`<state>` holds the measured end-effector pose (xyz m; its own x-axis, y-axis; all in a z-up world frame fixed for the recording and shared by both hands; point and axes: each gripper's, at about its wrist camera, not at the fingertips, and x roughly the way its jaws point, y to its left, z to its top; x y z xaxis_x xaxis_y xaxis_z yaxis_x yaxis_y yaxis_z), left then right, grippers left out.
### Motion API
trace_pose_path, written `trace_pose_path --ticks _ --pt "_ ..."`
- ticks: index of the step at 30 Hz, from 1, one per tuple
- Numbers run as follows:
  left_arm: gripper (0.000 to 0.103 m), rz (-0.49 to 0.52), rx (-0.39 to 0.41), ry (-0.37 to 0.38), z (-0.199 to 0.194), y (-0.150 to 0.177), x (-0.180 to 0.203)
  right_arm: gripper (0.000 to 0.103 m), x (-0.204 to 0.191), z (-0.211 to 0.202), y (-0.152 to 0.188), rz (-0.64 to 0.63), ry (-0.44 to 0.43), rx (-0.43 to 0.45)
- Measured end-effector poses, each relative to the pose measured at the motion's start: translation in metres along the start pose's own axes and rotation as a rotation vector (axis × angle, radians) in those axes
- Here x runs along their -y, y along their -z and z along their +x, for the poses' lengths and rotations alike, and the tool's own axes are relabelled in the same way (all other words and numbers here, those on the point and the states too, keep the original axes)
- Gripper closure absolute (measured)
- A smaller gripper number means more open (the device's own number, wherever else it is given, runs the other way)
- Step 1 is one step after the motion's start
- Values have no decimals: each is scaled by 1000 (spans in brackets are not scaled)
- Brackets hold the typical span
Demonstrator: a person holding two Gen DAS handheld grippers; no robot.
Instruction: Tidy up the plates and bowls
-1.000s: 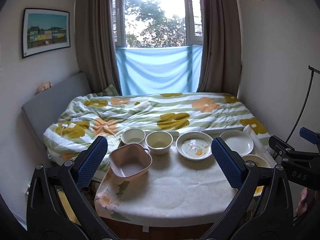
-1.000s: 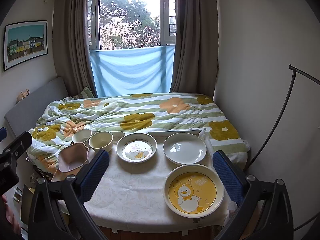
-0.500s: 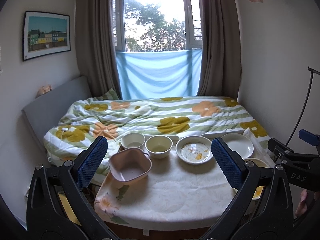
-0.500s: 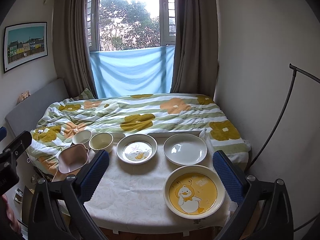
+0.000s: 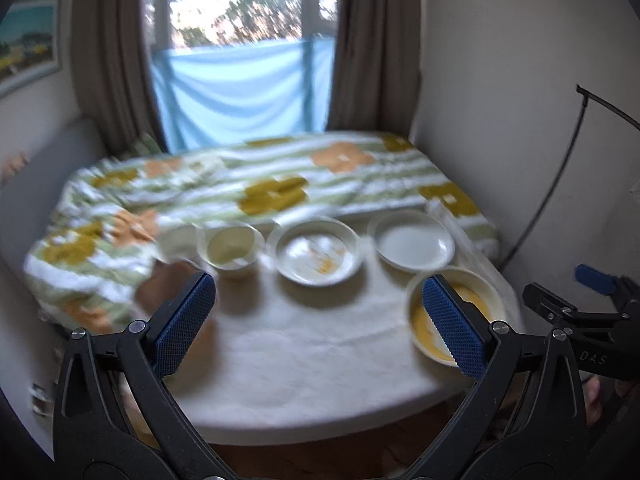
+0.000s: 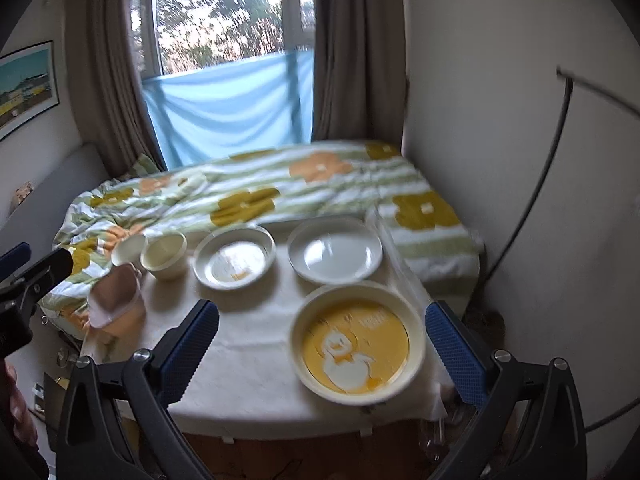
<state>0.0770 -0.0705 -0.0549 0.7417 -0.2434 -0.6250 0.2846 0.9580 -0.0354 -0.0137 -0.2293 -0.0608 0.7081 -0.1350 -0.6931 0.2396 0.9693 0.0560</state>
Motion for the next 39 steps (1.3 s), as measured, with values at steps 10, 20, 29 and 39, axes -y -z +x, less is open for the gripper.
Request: trace_pose_path --ticks 10,20,29,39 --pt "0 -80 -297 129 132 52 70 0 94 91 26 -2 -161 -175" --pt "36 -151 -468 156 227 93 111 38 153 182 41 -1 -332 -341" --pt "80 -194 -530 141 253 110 116 72 163 217 41 -47 -396 -376" --pt "85 -189 -528 116 253 116 114 89 168 233 44 -55 -404 -408"
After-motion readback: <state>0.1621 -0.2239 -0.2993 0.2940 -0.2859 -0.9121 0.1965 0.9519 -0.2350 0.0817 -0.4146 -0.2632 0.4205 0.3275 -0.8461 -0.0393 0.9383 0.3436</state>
